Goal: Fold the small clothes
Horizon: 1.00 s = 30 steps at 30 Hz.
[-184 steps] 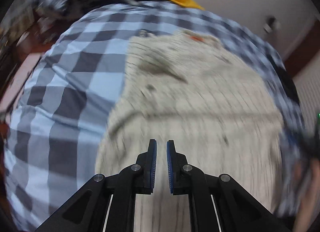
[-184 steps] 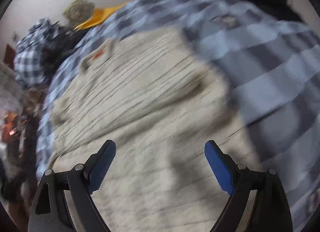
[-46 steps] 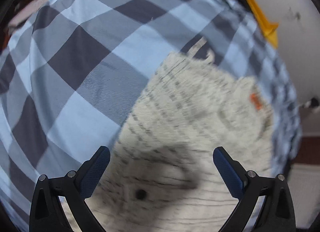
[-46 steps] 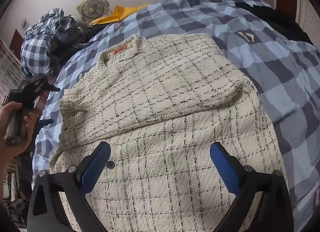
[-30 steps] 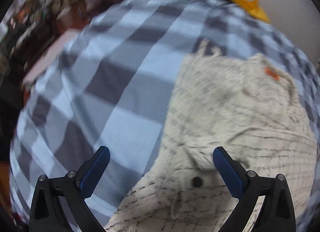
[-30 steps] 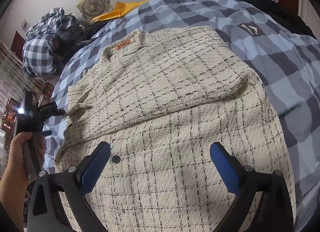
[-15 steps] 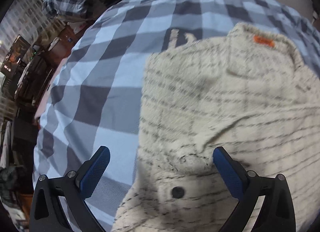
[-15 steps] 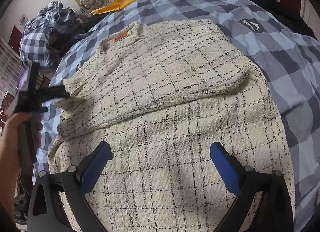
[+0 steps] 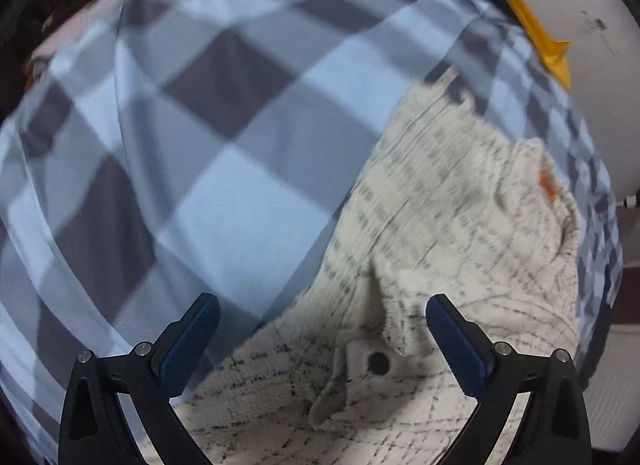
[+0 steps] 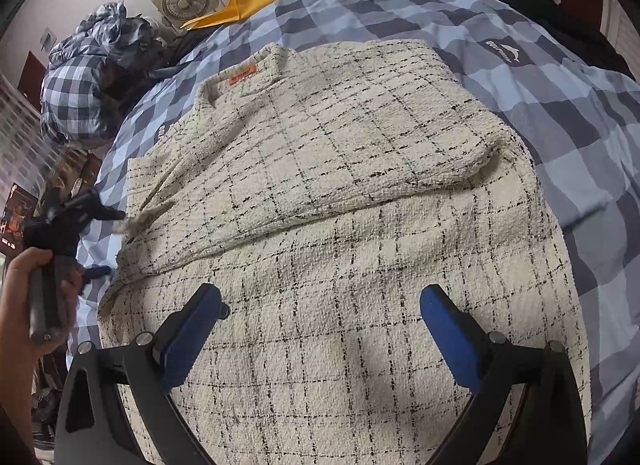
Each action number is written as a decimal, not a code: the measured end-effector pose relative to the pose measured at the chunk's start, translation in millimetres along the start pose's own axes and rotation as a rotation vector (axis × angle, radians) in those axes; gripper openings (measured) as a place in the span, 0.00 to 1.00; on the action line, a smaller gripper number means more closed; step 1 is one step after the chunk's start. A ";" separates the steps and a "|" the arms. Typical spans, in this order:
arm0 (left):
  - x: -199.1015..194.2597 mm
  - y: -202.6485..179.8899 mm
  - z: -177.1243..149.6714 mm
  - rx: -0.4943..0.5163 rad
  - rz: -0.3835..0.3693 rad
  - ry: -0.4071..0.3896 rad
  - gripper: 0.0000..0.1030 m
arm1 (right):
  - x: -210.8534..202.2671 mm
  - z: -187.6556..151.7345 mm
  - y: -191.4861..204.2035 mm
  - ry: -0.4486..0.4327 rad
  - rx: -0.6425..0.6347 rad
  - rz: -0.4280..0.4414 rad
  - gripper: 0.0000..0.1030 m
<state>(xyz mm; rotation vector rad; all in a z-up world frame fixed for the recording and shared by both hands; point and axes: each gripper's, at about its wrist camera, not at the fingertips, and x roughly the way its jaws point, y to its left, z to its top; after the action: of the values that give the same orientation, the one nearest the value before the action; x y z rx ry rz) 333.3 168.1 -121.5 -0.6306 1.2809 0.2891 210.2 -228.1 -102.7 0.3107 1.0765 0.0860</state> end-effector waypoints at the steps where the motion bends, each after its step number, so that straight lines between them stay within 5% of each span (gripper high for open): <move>1: -2.9 -5.3 0.4 0.029 0.011 -0.008 1.00 | 1.2 -0.4 0.8 0.004 -0.003 -0.001 0.95; 7: 14.3 -32.0 -12.9 0.148 0.015 0.017 1.00 | 5.6 -2.4 5.6 0.022 -0.030 -0.007 0.95; 10: 38.6 -32.5 -21.0 0.191 0.130 0.009 1.00 | 4.8 -2.0 4.1 0.018 -0.024 -0.008 0.95; 13: 50.0 -22.3 -28.1 0.188 0.080 -0.064 1.00 | 5.5 -1.8 1.8 0.019 -0.018 -0.013 0.95; 17: 44.3 -34.7 -35.1 0.267 0.146 -0.118 1.00 | 9.8 -2.6 0.8 0.032 -0.019 -0.020 0.95; 19: 29.1 -40.2 -32.1 0.290 0.172 -0.125 1.00 | 10.3 -2.8 2.3 0.032 -0.031 -0.023 0.95; 23: -37.9 -41.1 -46.9 0.395 0.206 -0.286 1.00 | 5.4 -1.5 0.3 0.014 -0.031 -0.017 0.95; 30: -149.5 11.0 -155.5 0.703 0.346 -0.439 1.00 | -2.5 -7.9 -0.3 -0.011 -0.049 -0.041 0.95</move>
<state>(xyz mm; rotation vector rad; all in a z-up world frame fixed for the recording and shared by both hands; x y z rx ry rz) 161.5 106.9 -5.7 0.2504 0.9660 0.2222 202.0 -227.3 -104.1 0.2445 1.0678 0.0735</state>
